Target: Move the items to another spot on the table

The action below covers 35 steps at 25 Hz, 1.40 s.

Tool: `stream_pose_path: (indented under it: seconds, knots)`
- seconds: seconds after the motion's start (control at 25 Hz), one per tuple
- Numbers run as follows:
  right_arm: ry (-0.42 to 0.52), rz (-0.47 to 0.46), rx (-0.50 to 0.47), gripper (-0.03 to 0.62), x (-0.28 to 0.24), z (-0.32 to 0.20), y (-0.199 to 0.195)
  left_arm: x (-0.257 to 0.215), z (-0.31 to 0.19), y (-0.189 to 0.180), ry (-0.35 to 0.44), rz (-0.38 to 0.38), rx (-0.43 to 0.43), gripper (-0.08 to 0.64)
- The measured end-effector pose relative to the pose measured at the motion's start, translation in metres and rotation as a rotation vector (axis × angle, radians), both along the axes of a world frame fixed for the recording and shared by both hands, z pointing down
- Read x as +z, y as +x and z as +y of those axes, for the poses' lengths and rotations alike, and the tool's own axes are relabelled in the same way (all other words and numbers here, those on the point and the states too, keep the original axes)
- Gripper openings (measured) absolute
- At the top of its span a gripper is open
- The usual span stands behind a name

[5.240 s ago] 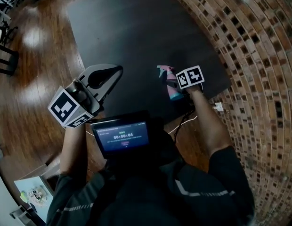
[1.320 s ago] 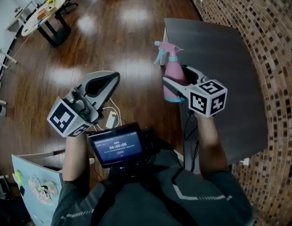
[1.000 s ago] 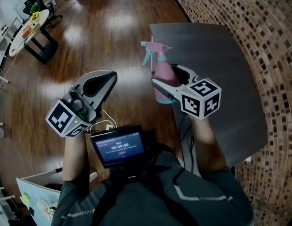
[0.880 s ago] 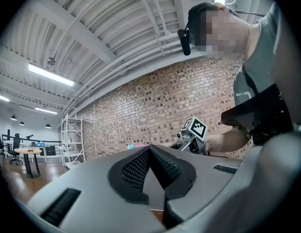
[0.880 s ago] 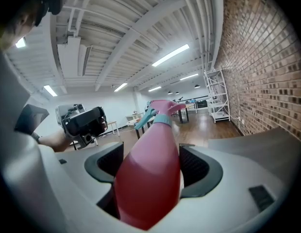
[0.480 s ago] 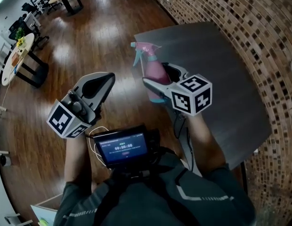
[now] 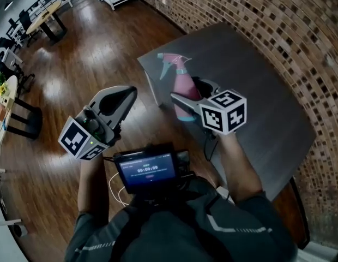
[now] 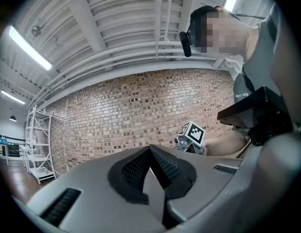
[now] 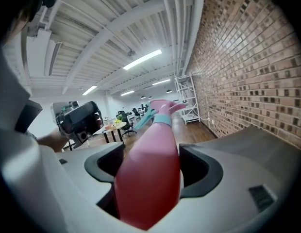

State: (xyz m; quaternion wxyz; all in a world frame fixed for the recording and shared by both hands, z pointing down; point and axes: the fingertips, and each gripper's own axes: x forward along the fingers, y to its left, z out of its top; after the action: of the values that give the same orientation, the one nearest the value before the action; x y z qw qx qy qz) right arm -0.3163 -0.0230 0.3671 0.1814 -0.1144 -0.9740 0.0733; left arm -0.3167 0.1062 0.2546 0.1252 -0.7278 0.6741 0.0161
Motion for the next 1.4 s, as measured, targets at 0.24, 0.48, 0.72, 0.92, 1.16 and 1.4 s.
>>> stream_pose_path:
  seconds: [0.24,0.48,0.72,0.92,1.16,1.4]
  knots:
    - [-0.032,0.029,0.182,0.368,-0.018,-0.036,-0.063,-0.032,-0.026,-0.085,-0.025,0.011,0.158,-0.003]
    - [-0.063,0.066,0.379,0.368,-0.007,-0.069,-0.092,-0.038,-0.044,-0.144,0.009,-0.01,0.294,-0.003]
    - [-0.065,0.106,0.551,0.368,0.033,-0.097,-0.063,-0.007,-0.055,-0.147,0.016,0.013,0.414,-0.003]
    - [-0.114,0.176,0.72,0.368,0.044,-0.126,-0.053,-0.017,-0.083,-0.179,-0.003,0.048,0.548,-0.003]
    - [-0.184,0.247,0.822,0.37,0.094,-0.159,-0.007,0.002,-0.124,-0.162,-0.039,0.077,0.62,-0.003]
    - [-0.267,0.321,0.865,0.37,0.146,-0.188,0.022,0.012,-0.175,-0.132,-0.076,0.086,0.673,-0.003]
